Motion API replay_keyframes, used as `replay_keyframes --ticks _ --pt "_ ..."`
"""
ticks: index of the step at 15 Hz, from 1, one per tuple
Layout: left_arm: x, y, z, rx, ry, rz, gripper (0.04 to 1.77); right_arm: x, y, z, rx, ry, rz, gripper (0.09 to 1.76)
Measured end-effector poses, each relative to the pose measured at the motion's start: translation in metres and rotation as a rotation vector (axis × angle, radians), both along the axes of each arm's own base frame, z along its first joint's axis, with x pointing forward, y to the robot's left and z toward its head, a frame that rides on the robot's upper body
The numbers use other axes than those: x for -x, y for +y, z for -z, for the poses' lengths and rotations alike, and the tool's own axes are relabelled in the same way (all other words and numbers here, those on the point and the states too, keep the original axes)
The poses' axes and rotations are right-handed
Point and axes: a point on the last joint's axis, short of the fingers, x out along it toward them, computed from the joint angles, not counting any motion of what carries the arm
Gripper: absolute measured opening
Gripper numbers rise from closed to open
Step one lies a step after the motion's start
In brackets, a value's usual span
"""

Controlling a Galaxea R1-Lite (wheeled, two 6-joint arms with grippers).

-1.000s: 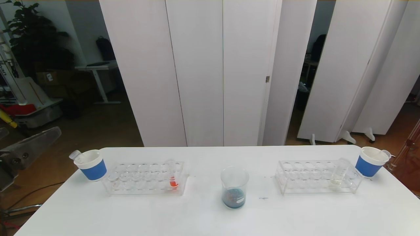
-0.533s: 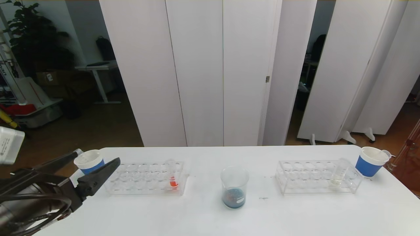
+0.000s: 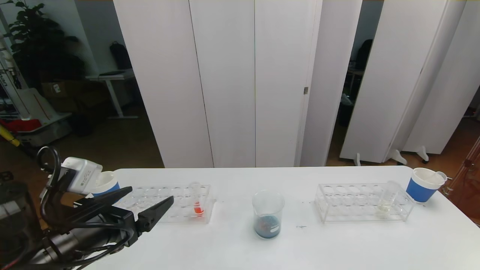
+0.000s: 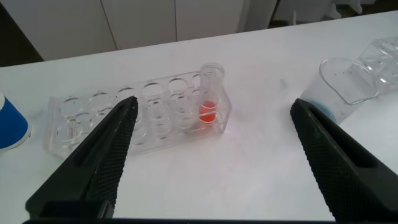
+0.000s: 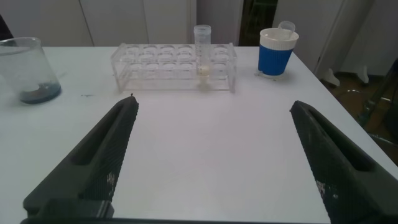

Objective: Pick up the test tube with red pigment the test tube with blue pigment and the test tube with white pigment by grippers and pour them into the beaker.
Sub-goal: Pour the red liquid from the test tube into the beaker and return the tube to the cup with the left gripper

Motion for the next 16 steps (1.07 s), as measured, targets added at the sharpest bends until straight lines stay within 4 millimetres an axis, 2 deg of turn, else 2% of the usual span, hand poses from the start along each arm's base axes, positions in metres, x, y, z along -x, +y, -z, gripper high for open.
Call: replay_keyframes --ticks 4,8,16 --pt "-0.02 -0.008 0.017 -0.015 0.056 0.021 1.75 0.0 0.0 0.0 0.0 0.0 0.0 1.75" --pt "-0.039 -0.014 0.023 -0.01 0.044 0.02 1.75 0.0 0.0 0.0 0.0 0.0 0.0 1.75" --pt "-0.064 -0.024 0.054 0.017 0.093 0.008 1.75 0.0 0.0 0.0 0.0 0.0 0.0 1.75"
